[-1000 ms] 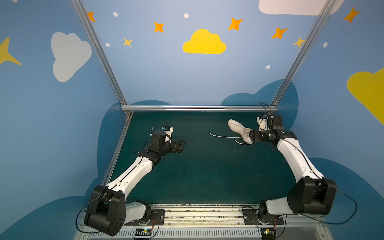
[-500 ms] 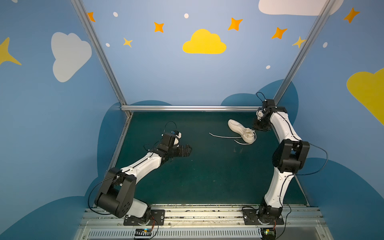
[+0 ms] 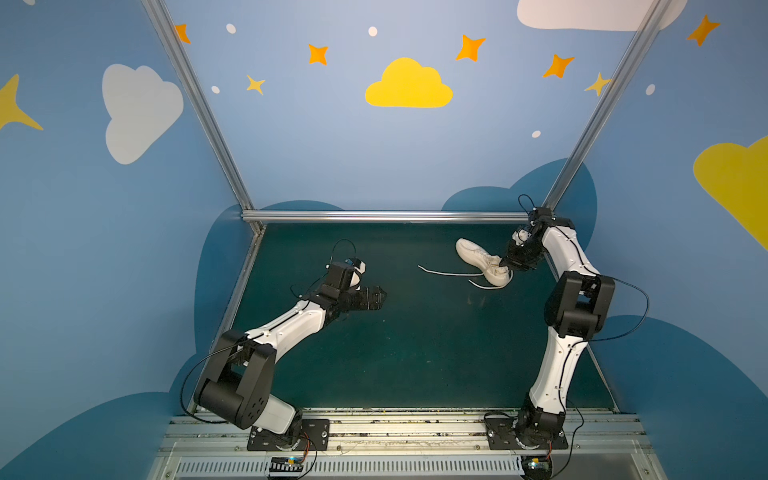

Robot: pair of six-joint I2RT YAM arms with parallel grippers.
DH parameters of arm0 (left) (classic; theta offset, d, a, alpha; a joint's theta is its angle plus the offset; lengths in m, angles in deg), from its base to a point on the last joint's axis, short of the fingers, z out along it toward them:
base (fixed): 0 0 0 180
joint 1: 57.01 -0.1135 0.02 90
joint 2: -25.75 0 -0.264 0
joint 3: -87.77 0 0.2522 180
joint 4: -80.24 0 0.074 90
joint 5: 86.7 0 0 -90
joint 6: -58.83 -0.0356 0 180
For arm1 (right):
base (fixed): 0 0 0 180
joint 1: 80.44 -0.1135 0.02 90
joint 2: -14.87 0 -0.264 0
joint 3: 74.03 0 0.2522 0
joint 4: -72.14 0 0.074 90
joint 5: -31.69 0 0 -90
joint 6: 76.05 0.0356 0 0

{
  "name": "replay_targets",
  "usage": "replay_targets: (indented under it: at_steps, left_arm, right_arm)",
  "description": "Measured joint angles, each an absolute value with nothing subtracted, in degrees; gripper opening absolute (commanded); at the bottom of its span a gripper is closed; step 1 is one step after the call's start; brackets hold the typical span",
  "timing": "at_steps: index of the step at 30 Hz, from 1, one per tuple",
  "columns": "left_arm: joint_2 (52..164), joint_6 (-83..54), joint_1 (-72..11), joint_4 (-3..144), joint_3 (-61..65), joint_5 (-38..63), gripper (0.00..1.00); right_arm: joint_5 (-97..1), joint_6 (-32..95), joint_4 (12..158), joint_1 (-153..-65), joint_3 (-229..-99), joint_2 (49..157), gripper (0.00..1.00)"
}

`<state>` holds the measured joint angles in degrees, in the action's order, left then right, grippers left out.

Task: Tie the shoes
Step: 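Grasp the white sneaker's heel collar with the right gripper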

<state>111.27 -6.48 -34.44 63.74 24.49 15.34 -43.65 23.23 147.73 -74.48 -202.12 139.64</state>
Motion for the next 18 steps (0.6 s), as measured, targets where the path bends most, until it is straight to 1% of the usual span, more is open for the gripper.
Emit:
replay_targets:
  at_steps: [4, 8, 10, 15, 18]
  left_arm:
    - [111.27, -6.48, -34.44, 63.56, 24.49, 15.31, 0.99]
    - [111.25, -6.5, -34.44, 63.46, 24.49, 15.25, 0.99]
    - [111.25, -6.53, -34.44, 63.46, 24.49, 15.16, 0.99]
    - [111.25, -6.5, -34.44, 63.43, 24.49, 15.01, 0.99]
    - [111.22, -6.5, -34.44, 63.37, 24.49, 14.88, 0.99]
  right_arm:
    - [-41.45, 24.41, 147.22, -74.2, -202.12, 139.69, 0.34]
    - [-39.94, 25.63, 146.65, -73.59, -202.12, 140.01, 0.26]
    - [-39.33, 25.98, 146.55, -73.11, -202.12, 140.41, 0.22]
    - [-37.53, 27.29, 146.59, -72.62, -202.14, 141.52, 0.01]
    - [-35.92, 28.1, 146.41, -72.62, -202.12, 141.54, 0.0]
